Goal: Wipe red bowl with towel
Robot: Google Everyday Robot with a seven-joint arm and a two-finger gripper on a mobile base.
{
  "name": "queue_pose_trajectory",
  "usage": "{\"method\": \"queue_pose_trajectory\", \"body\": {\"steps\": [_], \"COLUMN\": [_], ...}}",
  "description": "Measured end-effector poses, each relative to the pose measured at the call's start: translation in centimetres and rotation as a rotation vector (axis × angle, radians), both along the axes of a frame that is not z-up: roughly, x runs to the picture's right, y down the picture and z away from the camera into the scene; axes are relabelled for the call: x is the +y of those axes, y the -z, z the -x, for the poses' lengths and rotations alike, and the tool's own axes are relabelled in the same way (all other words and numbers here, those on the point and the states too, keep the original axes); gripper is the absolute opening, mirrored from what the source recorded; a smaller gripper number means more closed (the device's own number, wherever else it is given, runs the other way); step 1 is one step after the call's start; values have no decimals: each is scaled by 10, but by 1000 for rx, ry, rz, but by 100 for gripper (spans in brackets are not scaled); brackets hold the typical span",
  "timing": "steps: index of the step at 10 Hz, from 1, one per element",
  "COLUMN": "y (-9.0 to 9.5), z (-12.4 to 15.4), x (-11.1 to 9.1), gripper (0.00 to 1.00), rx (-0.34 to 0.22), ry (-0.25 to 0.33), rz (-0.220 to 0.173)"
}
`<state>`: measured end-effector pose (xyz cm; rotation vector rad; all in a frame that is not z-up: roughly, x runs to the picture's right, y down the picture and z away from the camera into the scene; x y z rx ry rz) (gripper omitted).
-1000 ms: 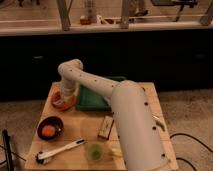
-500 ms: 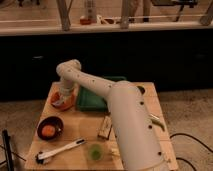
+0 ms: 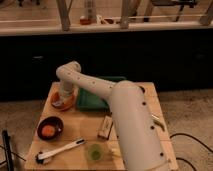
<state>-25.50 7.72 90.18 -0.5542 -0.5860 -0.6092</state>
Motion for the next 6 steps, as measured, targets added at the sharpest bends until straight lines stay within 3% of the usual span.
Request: {"method": "queue_pose_trajectory", "body": {"steps": [3, 6], "y": [-6, -15], "z": [-9, -21], "x": [1, -12], "gripper": [0, 0], "rx": [18, 28], "ry": [-20, -42], "rz": [-6, -23]}}
